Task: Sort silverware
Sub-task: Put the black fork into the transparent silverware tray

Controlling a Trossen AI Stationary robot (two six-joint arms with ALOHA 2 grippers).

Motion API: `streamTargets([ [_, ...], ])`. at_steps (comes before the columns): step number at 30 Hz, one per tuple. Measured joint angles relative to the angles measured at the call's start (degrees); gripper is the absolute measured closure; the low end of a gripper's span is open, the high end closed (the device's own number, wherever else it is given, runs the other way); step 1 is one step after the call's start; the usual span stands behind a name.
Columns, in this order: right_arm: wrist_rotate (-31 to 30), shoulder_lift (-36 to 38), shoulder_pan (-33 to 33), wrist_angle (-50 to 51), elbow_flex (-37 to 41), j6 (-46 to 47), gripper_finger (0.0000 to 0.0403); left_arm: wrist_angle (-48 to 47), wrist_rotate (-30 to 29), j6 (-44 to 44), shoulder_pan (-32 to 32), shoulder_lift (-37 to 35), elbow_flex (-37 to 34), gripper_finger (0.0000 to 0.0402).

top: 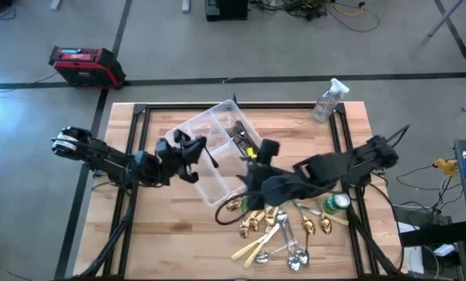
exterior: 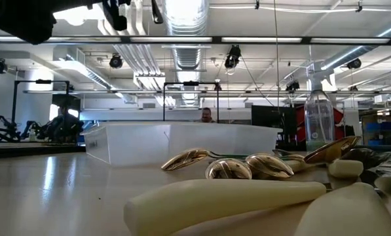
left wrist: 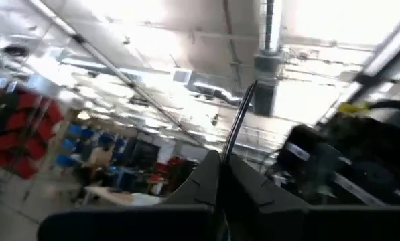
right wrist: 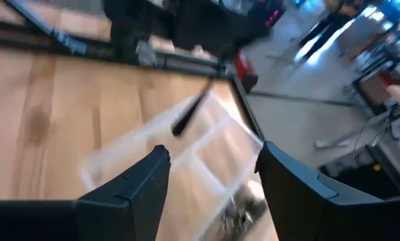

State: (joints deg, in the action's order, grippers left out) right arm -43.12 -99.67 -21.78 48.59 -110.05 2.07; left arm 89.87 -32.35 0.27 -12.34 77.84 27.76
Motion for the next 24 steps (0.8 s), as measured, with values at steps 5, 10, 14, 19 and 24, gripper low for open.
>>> streamTargets([
  [5, 0.02, -0.31, 2.75, -26.26, 12.02, -7.93, 0.0223, -0.01, 0.97, -0.06, -0.31, 1.45, 1.72, 0.0401],
  [10, -0.48, -0.29, 5.96, -41.60, 17.86, -6.60, 0.0245, -0.08, 1.96, 0.62, -0.48, 1.77, 1.87, 0.0401],
  [14, -0.59, -1.39, 7.90, -44.07, 18.44, -4.85, 0.0270, -0.09, 1.89, 1.80, -0.48, 1.73, 1.71, 0.0401],
  [19, 0.23, -3.96, 9.05, -44.82, 18.46, -3.50, 0.0304, -0.09, 1.76, 2.42, -0.47, 1.71, 1.82, 0.0402],
  [24, -0.28, -4.77, 9.05, -46.89, 18.46, -4.48, 0.0330, -0.10, 1.35, 3.13, -0.48, 1.71, 1.71, 0.0402],
])
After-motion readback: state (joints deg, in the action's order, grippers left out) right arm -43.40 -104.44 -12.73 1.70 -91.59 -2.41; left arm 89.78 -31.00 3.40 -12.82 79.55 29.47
